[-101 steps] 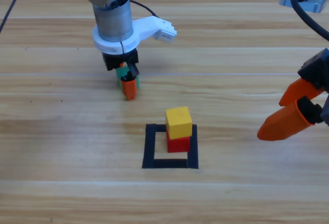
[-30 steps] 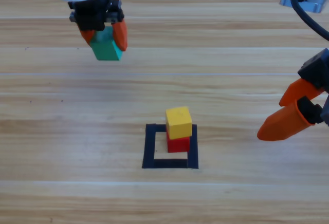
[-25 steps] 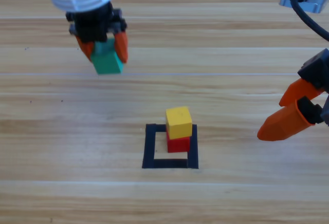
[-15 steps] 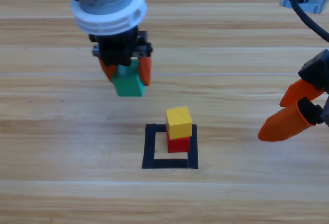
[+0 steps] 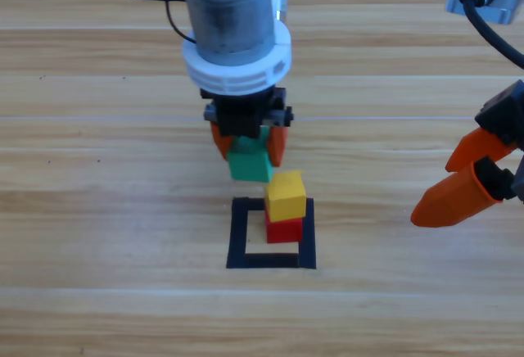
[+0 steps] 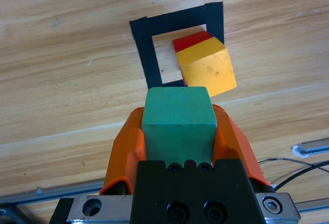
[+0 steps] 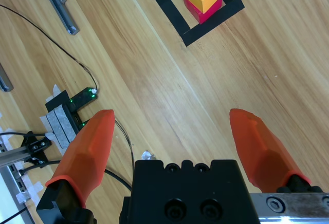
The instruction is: Stack the blocks in the rectangular block: red at the bottom, yellow in the middle, green on top
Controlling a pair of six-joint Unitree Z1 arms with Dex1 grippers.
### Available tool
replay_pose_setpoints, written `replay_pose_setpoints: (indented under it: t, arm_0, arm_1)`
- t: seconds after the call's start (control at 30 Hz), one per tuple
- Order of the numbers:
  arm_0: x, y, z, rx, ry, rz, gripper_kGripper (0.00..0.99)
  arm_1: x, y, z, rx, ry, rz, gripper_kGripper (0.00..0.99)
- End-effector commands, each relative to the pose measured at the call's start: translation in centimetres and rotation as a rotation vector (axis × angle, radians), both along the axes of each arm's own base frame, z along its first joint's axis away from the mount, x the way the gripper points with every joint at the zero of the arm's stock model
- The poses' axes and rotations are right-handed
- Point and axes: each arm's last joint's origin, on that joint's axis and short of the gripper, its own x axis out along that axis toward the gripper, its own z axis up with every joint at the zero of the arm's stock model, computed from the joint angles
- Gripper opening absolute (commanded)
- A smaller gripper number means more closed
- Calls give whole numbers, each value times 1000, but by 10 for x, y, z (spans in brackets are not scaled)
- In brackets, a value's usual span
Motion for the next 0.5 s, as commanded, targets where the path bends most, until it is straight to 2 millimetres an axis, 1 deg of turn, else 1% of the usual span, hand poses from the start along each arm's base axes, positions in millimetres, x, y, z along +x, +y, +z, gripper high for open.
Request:
replay_pose_setpoints:
  t: [0.03,0.27,0.5]
  arm_0:
    - [-1,-19,-25,42,31,-40,0]
    - [0,-26,-33,48,35,-48,0]
    - [0,-32,-34,41,27,-63,0]
  arm_1:
    - [0,-9,-2,21,2,-13,990]
    - [-1,-10,-2,21,2,-13,990]
    - [-3,-12,0,25,-2,-13,990]
